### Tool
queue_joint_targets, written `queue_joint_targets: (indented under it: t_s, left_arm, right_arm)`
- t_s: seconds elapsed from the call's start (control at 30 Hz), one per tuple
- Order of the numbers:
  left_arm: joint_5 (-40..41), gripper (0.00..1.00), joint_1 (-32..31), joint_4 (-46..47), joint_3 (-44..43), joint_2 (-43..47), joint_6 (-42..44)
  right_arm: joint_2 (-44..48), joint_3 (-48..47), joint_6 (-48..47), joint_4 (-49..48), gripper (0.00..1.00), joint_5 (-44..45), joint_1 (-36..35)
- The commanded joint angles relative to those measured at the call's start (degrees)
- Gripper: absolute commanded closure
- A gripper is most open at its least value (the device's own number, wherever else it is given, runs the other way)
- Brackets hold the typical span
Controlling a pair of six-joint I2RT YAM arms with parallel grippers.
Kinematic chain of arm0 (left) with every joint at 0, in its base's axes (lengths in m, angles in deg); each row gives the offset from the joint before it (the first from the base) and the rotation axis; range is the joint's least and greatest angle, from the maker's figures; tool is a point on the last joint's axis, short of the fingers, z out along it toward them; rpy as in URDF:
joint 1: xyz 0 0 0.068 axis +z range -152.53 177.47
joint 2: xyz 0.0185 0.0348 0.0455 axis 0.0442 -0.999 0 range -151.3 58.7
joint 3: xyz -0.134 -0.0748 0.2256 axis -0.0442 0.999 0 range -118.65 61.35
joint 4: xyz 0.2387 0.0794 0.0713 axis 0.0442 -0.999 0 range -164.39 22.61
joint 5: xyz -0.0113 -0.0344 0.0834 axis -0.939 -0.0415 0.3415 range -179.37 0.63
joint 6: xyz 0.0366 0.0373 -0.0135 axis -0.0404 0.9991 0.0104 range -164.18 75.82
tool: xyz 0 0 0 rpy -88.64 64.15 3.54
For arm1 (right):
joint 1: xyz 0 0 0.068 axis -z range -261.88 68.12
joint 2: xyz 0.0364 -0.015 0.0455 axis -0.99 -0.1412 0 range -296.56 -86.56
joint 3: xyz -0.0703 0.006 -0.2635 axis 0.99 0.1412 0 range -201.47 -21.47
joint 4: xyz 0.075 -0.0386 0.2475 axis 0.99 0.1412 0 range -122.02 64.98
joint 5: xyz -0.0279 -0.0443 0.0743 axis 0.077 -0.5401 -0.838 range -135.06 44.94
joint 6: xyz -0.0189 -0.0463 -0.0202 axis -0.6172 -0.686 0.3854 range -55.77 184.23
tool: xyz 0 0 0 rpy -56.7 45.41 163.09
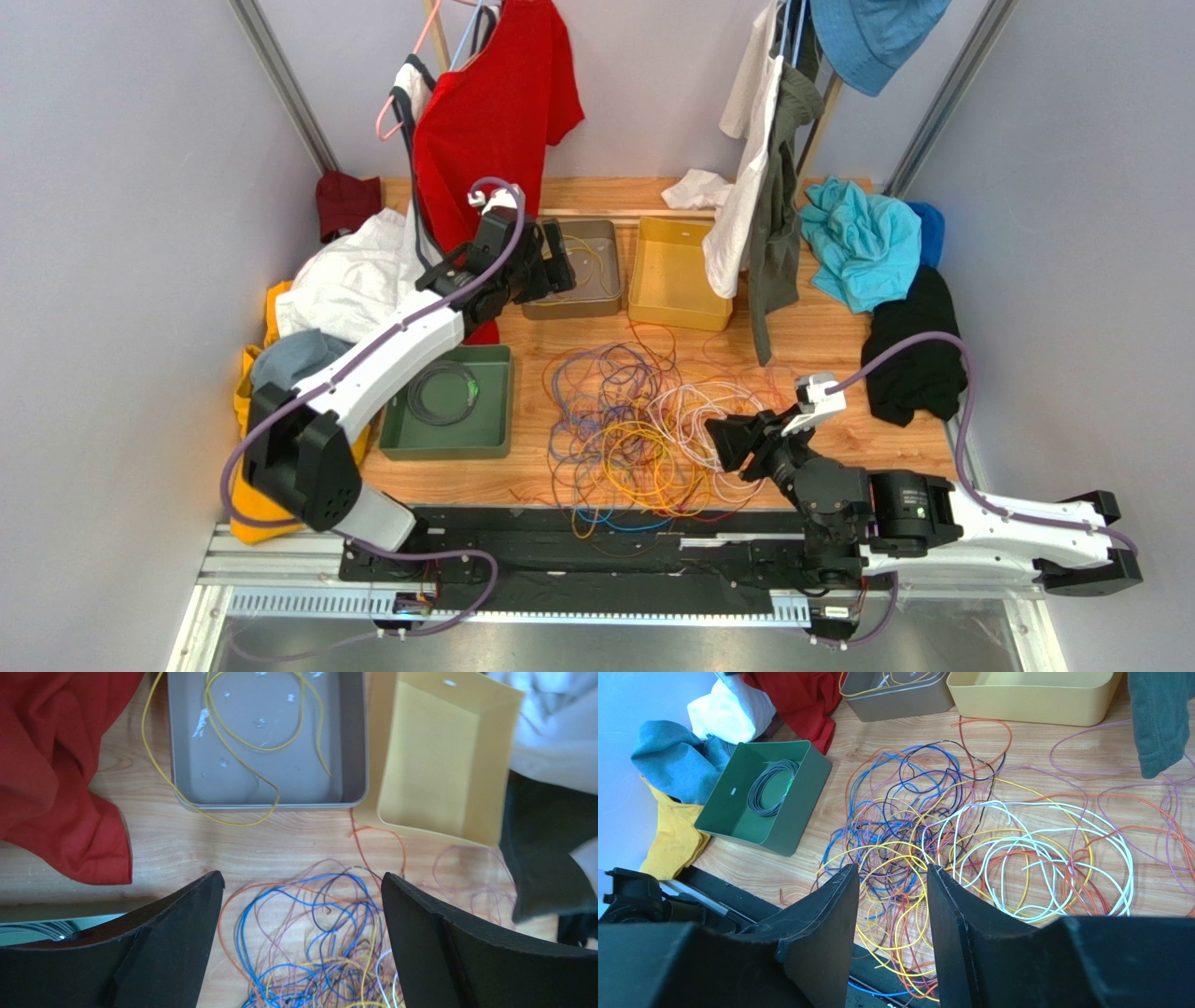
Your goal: Untangle the cables
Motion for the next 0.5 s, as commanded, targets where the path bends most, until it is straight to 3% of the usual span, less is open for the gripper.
queue_joint_targets:
  t_s: [0.0, 0.23, 0.37, 0.47]
  left_arm:
    - [-3.7, 0.13, 4.0, 0.6, 2.1, -4.2, -7.0]
    - [-7.5, 0.16, 6.5, 11.9, 10.3, -4.6, -14.3]
    - [-10.5, 0.14, 6.1, 11.3, 11.4, -3.7, -14.0]
    - [-9.8, 0.07, 5.9, 9.6, 13.0, -1.3, -12.6]
  right_arm:
    - [1.8, 0.3, -1.2, -1.5, 0.56, 1.8, 0.0]
    - [3.1, 0.2, -1.7, -1.0, 0.56, 0.3, 0.0]
    - [2.9, 0.9, -3.0, -2.7, 0.57, -1.5, 0.0]
    - [1.4, 1.3, -5.8, -5.7, 0.57, -2.8, 0.0]
